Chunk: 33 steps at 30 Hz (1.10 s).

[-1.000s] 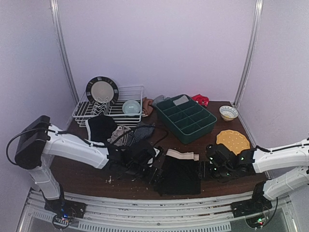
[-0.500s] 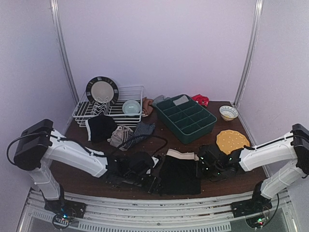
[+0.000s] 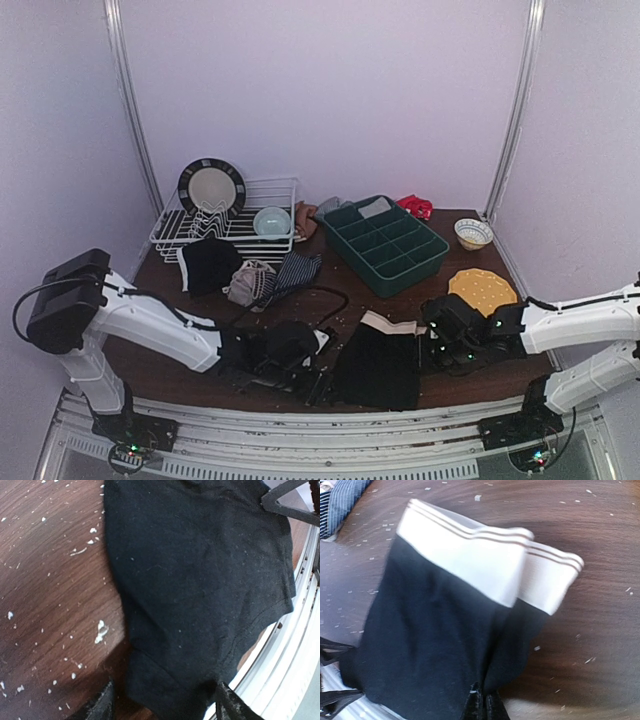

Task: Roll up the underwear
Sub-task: Pick up the underwear from the center of the board, then fold the underwear at the center of the board.

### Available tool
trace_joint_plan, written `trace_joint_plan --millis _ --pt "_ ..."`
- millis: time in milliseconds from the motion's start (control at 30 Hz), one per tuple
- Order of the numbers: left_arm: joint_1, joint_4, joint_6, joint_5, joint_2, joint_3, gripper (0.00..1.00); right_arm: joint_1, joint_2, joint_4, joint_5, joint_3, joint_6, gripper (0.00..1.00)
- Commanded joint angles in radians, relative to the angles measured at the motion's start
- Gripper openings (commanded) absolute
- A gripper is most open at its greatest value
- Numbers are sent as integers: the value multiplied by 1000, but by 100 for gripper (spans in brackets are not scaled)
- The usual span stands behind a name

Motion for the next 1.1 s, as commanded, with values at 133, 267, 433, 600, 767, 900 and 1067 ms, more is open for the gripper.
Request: trace_joint_plan --millis 133,267,433,600,767,900,1067 --pt "-7 33 -8 -28 -64 -39 63 26 -1 -41 -44 95 77 0" --pt "-11 57 -8 6 -55 -44 51 28 45 -16 -56 148 103 0" --pt "-18 61 -4 7 -54 -49 39 29 109 27 -81 212 157 0" --pt "-21 92 -8 25 -48 -63 29 30 193 80 -109 276 193 0" --pt "-32 112 -9 42 -32 -66 25 30 297 124 -129 340 216 0" --pt "-37 119 -8 43 -27 -70 23 33 380 163 -150 383 239 0" --pt "-37 118 -4 38 -25 -75 20 55 471 177 -170 458 247 0"
